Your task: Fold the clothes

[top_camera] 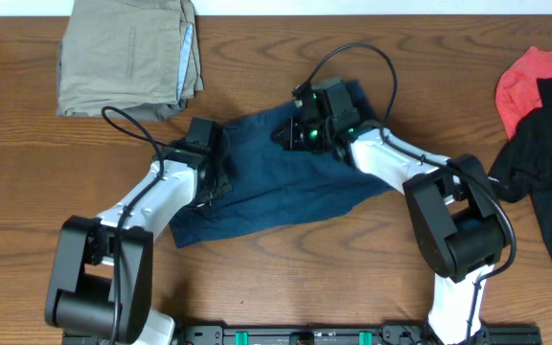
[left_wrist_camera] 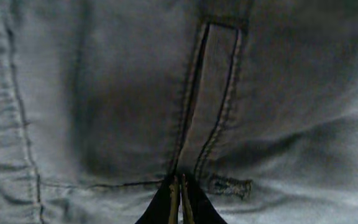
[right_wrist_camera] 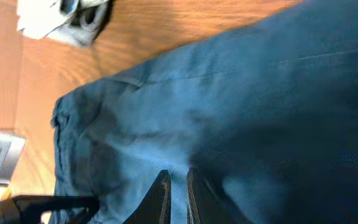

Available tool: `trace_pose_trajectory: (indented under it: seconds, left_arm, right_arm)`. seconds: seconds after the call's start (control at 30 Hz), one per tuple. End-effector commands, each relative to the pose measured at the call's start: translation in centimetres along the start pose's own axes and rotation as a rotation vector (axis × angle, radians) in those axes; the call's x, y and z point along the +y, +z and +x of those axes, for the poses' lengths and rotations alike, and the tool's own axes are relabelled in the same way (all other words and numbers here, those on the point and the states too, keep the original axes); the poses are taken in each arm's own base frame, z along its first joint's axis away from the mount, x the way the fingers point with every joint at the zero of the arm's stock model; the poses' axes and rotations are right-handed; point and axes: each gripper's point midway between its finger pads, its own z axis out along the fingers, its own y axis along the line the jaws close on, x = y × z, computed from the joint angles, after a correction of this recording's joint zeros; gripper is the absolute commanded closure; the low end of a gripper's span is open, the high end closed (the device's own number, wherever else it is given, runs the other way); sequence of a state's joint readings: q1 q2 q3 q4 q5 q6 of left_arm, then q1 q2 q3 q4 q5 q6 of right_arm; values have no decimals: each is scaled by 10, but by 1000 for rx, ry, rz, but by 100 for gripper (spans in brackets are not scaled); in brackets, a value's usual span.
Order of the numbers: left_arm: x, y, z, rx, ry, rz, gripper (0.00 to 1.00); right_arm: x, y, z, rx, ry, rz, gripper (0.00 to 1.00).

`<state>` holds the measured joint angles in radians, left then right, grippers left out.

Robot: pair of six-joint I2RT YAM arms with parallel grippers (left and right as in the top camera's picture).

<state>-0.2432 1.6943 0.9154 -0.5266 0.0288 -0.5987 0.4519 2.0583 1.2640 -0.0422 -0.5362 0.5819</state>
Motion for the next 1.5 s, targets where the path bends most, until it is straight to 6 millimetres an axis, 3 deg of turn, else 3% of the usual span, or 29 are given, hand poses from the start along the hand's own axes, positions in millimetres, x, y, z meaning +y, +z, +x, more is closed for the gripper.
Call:
trace_pose_trajectory:
  seconds: [0.0, 0.17, 0.37, 0.67, 0.9, 1.0, 1.23, 1.47]
  left_arm:
    - [-2, 9, 8, 40, -8, 14, 94]
    - [-6, 12, 3, 18, -8, 29, 94]
    - [-12, 13, -5, -23, -9, 58, 94]
    - [-15, 13, -21, -95, 22, 62, 94]
    - [-11, 17, -43, -197, 13, 17, 94]
    - [-14, 24, -50, -226, 13, 21, 94]
    - [-19, 32, -56, -247, 49, 33, 94]
    - [-28, 29, -67, -294, 82, 61, 94]
  right_arm:
    - [-12, -7, -19, -38, 37, 49, 91]
    - [-51, -18, -21, -54, 71, 213, 90]
    - [-83, -35, -29, -63, 81, 281, 91]
    - [-157, -79, -41, -115, 69, 580, 91]
    - [-207, -123, -32, -102, 84, 874, 97]
    - [-219, -135, -21, -69, 104, 944, 99]
    - [-220, -140, 9, 36, 158, 982, 99]
    - [-221, -156, 57, 165, 326, 1060, 99]
